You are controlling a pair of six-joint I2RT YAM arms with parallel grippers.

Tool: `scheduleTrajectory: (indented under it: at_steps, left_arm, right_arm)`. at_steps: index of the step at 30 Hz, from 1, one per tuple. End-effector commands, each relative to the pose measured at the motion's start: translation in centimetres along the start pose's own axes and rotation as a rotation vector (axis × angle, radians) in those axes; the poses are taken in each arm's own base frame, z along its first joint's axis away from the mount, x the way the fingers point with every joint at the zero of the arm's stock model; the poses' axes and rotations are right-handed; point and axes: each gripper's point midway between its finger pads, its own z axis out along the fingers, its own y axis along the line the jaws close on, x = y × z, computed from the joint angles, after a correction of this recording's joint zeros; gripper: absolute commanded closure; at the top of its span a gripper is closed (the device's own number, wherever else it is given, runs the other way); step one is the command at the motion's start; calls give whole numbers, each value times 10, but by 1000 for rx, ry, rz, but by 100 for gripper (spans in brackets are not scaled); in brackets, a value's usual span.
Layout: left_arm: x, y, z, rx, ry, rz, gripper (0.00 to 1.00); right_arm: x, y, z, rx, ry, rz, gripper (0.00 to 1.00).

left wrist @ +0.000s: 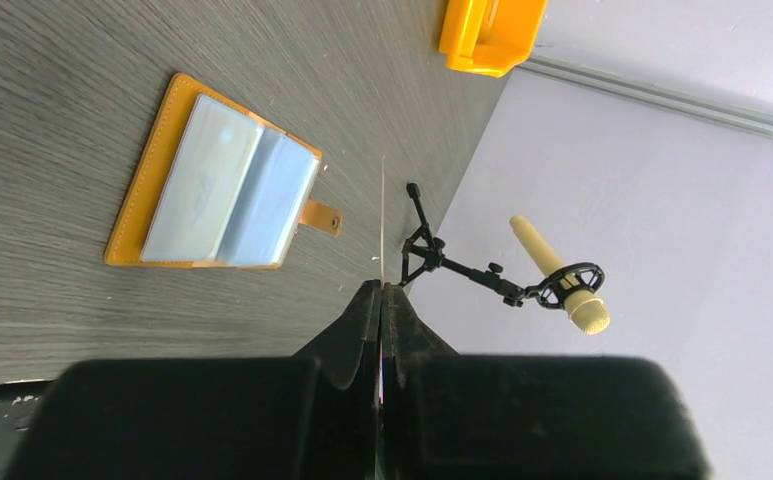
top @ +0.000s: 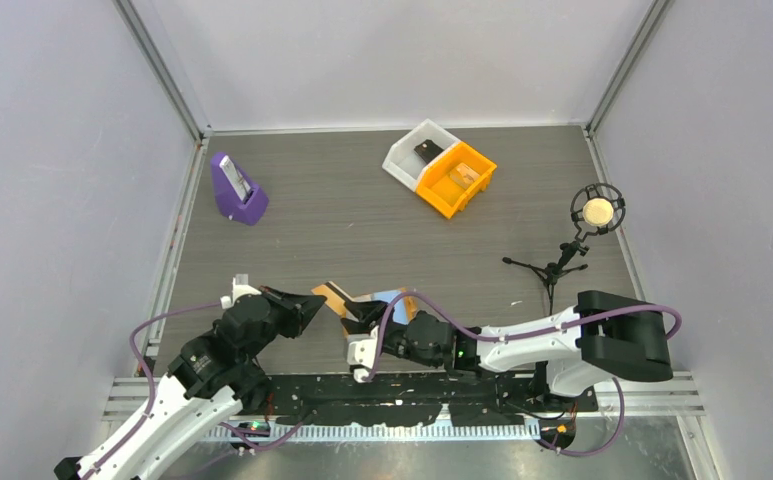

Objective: Take the credit cards out of the card holder
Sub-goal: Place the credit card in the storage box.

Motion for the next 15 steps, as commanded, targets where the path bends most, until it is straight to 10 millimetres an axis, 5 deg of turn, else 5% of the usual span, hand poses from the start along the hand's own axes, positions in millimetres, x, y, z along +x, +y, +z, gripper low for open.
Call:
scheduleTrajectory:
  at_steps: [1,7,11,15]
  left_arm:
    - [-2,-12,-5,31,-10,-21,100]
    - [0,-15,-7,44,5,-25,100]
    - [-1,-21,-12,72,2,-19,100]
    - [-7,-22,-14,87,-29,25,100]
  right_arm:
    - [-11,-20,3,86,-21,-16,59]
    - [-7,-23,9,115,6,-32,69]
    - [-6,-28,9,147,10,-22,92]
    - [-9,-32,5,175,-7,56,95]
